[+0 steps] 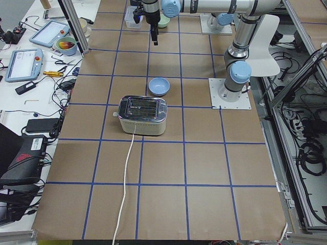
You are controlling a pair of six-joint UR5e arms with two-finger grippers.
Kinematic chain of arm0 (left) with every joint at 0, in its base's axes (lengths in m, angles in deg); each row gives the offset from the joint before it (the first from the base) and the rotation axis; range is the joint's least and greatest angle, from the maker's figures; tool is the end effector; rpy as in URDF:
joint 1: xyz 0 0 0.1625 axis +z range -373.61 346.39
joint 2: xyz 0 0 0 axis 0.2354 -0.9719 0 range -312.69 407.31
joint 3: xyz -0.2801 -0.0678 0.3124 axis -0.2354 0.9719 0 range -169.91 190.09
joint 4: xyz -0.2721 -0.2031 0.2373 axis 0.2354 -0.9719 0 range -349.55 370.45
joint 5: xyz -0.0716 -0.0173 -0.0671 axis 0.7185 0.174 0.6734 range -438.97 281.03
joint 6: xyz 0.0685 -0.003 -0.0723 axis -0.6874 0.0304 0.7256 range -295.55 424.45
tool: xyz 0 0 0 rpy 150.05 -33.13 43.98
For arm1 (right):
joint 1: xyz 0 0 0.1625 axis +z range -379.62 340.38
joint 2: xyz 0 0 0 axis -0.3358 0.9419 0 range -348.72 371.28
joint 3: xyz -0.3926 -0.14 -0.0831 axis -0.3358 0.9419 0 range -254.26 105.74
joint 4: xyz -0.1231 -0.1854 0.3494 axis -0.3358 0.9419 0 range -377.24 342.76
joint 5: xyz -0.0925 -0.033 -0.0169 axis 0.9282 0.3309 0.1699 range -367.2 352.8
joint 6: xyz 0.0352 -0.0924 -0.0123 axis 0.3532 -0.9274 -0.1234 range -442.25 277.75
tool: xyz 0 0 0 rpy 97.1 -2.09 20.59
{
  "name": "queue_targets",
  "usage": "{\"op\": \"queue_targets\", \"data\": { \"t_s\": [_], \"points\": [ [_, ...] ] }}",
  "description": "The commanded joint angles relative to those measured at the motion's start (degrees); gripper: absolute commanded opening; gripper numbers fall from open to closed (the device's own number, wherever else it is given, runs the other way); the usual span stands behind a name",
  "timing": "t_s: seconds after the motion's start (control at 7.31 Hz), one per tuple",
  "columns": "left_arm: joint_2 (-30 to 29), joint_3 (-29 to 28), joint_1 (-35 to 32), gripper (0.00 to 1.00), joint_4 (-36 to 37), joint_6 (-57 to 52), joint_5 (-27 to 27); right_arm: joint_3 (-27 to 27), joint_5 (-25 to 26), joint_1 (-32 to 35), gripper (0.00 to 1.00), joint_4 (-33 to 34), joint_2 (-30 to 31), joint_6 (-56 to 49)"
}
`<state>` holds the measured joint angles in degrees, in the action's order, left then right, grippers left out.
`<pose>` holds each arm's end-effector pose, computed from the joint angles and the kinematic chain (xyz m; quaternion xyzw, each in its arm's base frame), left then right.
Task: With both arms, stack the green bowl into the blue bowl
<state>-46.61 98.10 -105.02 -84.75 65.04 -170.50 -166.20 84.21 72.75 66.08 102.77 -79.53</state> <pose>-0.1430 -0.5042 0.4620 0.0079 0.9979 0.0619 0.0144 0.1501 -0.4618 0.4731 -0.0023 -0.9980 -0.0615 0.0150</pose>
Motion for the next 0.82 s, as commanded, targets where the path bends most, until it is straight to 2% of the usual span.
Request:
{"op": "queue_targets", "data": {
  "t_s": [0.0,0.68],
  "points": [
    [-0.03,-0.04,-0.26,1.0,-0.08,0.03,0.39,0.01,0.0,0.0,1.0,-0.09,0.0,0.0],
    [0.14,-0.04,-0.26,1.0,-0.08,-0.32,0.56,0.01,0.18,0.0,1.0,0.0,-0.17,0.0]
  ]
}}
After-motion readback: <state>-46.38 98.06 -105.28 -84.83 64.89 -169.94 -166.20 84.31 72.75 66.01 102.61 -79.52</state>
